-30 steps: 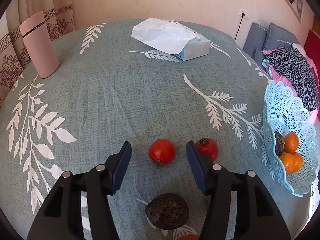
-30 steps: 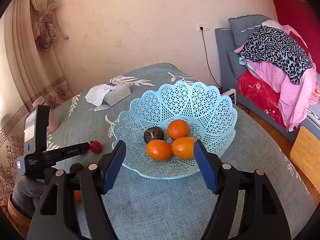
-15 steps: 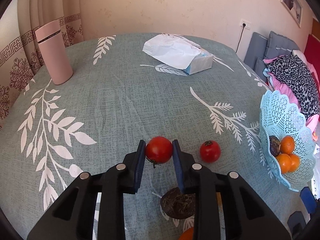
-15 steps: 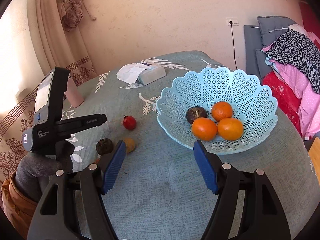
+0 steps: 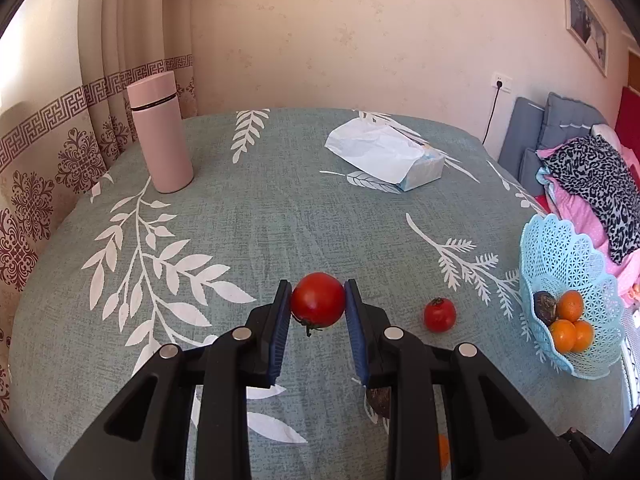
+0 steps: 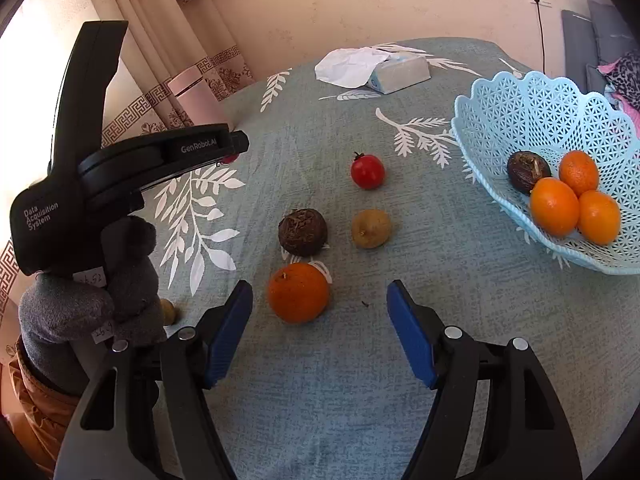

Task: Organize fruits
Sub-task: 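Grasp an orange with the right gripper while the left holds the tomato, then place the orange into the blue basket with the right gripper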

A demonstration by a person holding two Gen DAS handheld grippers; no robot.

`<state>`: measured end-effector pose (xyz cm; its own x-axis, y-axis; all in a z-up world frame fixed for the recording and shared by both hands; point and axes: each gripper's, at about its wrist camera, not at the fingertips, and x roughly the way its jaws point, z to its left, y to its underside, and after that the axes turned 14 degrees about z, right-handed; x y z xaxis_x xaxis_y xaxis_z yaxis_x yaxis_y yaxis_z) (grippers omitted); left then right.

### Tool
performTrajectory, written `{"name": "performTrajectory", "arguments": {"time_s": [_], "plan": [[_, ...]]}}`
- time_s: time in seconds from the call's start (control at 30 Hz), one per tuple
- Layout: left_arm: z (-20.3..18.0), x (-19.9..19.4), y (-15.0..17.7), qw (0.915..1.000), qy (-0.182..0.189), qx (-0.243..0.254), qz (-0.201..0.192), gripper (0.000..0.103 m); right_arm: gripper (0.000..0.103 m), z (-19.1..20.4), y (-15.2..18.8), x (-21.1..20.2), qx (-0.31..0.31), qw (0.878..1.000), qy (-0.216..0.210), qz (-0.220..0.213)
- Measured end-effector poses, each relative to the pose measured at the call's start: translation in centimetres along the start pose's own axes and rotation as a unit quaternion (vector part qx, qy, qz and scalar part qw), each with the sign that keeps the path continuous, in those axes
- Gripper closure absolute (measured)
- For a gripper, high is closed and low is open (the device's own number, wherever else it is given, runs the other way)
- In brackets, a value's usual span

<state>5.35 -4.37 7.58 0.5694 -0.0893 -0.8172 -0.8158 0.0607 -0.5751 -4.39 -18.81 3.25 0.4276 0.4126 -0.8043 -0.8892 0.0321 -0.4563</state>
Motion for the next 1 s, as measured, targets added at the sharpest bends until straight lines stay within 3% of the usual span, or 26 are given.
{"name": "performTrajectory", "arguments": {"time_s": [0.2, 0.4, 1.0], "plan": [[0.6, 0.1, 0.0, 1.0000, 0.005, -0.007, 0.002, 0.076, 0.051, 1.2, -0.7, 1.8, -0.022, 0.999, -0.003, 0.027], [0.7, 0.2, 0.2, 0.9999, 0.008, -0.007, 0.004, 0.076, 0.062, 1.2, -1.1, 2.8, -0.024, 0.999, 0.007, 0.039], [-0.6, 0.5, 0.7, 0.9999, 0.008, 0.013, 0.007, 0.076, 0.063, -1.9, -0.9, -2.2, 0.026, 0.999, 0.030, -0.032]]}}
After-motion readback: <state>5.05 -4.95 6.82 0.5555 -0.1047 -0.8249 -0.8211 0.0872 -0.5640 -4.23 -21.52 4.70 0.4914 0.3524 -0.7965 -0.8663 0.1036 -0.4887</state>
